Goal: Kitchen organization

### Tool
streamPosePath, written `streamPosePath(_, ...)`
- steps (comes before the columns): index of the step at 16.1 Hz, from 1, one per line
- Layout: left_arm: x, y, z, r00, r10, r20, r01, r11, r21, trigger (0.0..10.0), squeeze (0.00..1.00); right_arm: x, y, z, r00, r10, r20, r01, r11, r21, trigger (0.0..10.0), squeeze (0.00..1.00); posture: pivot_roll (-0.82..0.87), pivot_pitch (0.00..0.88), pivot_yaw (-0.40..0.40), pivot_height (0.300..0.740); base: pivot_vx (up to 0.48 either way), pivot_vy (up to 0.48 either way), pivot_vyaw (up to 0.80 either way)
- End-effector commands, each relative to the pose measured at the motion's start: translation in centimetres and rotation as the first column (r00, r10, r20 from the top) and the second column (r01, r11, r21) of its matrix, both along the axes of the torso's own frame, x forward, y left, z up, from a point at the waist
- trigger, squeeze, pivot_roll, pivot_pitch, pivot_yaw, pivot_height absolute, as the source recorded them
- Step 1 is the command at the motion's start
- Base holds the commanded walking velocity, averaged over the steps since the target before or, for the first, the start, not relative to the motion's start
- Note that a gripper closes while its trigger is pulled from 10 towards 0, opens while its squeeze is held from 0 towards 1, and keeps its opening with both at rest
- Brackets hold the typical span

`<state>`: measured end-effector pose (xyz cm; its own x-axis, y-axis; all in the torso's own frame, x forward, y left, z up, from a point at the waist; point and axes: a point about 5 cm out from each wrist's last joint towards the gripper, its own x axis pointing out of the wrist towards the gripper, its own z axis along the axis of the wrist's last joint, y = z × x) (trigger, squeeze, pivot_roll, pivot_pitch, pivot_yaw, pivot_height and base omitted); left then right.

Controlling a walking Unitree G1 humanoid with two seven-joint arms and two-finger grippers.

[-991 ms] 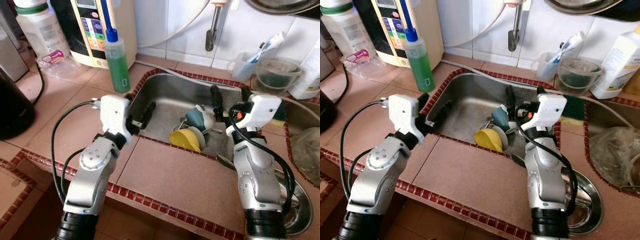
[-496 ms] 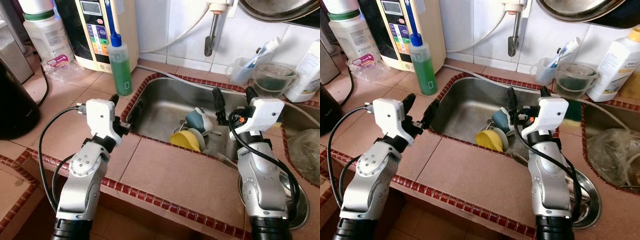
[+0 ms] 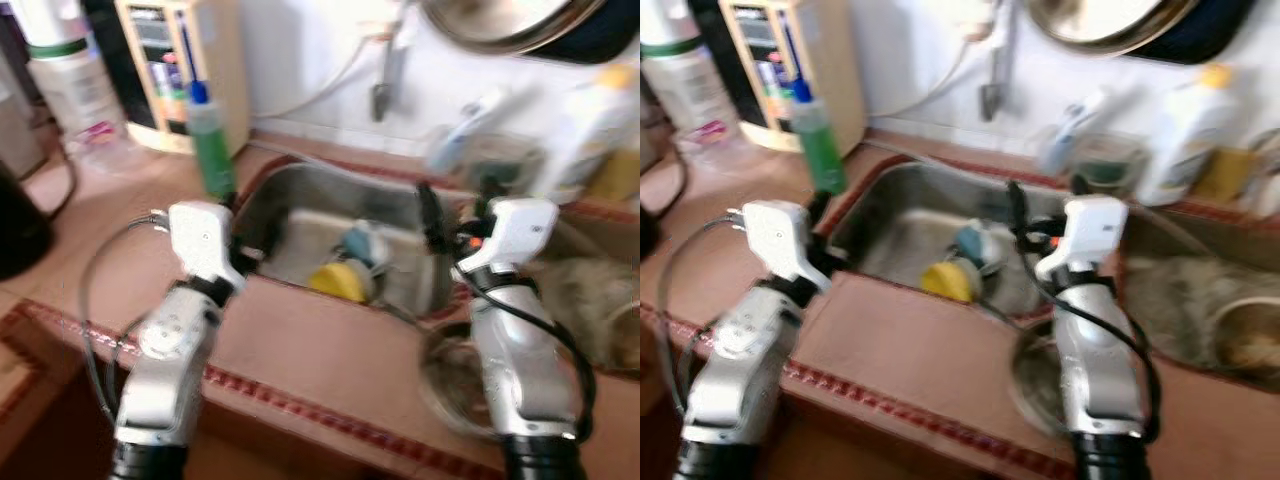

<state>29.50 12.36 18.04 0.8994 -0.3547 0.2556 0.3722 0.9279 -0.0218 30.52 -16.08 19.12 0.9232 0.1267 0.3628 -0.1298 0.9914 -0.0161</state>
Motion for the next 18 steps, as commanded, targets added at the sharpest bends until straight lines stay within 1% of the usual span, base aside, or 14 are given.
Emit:
streamPosePath(1,-0.03,0.64,0.22,1.000,0.017,0.012,-0.017,1.000,0.007,10.0,0.00,0.05,0.66,0.08,1.000,0.023,-0.001,-0.023,1.000,0.004,10.0,0.00,-0.15,0.010,0.008,0.740,0.000,-0.480,0.00)
streamPosePath(6,0.07,0.45,0.19,1.000,0.012,0.012,-0.013,1.000,0.006,10.0,0.00,0.03,1.00,-0.03,0.999,0.042,-0.003,-0.042,0.999,-0.007,10.0,0.00,-0.15,0.003,0.010,0.740,0.000,-0.480,0.00)
streamPosePath(18,0.09,0.47,0.18,1.000,0.012,0.014,-0.012,1.000,0.006,10.0,0.00,0.02,1.03,-0.04,0.999,0.043,-0.002,-0.043,0.999,-0.008,10.0,0.00,-0.15,0.003,0.010,0.740,0.000,-0.480,0.00)
